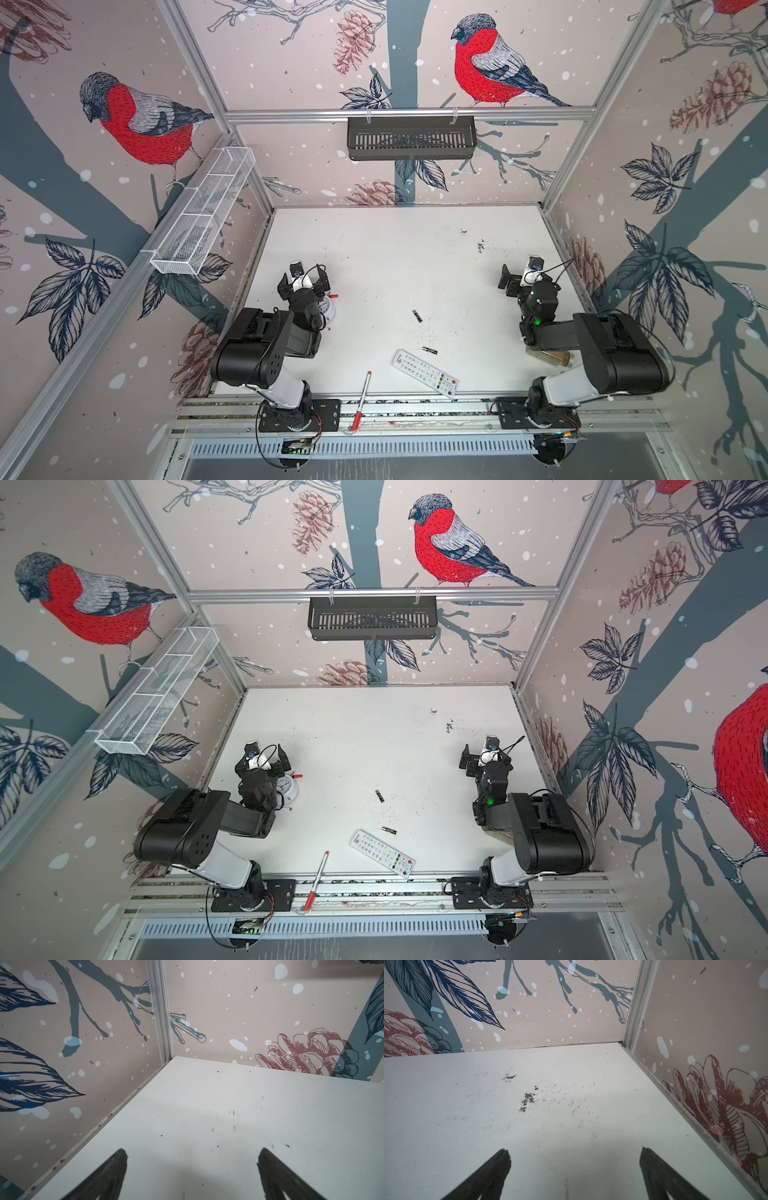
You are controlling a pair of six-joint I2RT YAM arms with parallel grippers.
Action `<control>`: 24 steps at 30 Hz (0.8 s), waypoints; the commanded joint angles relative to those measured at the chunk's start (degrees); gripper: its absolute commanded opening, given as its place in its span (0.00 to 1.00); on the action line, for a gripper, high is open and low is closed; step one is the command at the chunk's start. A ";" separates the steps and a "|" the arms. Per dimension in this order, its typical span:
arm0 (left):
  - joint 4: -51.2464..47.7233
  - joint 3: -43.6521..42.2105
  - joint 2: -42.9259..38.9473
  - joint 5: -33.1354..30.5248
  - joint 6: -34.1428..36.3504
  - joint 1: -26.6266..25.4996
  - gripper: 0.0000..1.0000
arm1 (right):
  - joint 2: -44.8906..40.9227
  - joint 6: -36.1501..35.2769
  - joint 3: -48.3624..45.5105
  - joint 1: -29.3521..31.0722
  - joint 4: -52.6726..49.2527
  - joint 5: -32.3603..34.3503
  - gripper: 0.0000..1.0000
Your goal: Load the batteries into the remote control
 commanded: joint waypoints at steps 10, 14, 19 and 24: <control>1.06 0.12 0.01 -0.32 0.65 0.00 0.98 | -0.17 0.36 0.08 0.19 1.63 0.12 0.99; 1.06 0.21 0.03 -0.34 0.65 0.00 0.98 | -0.16 0.27 0.00 0.40 1.73 0.49 0.99; 1.06 0.25 0.03 -0.28 0.66 0.00 0.98 | -0.16 0.18 -0.02 0.54 1.76 0.80 0.99; 0.73 0.36 -0.06 0.02 0.60 0.00 0.98 | -0.14 0.18 0.00 0.54 1.75 0.81 0.99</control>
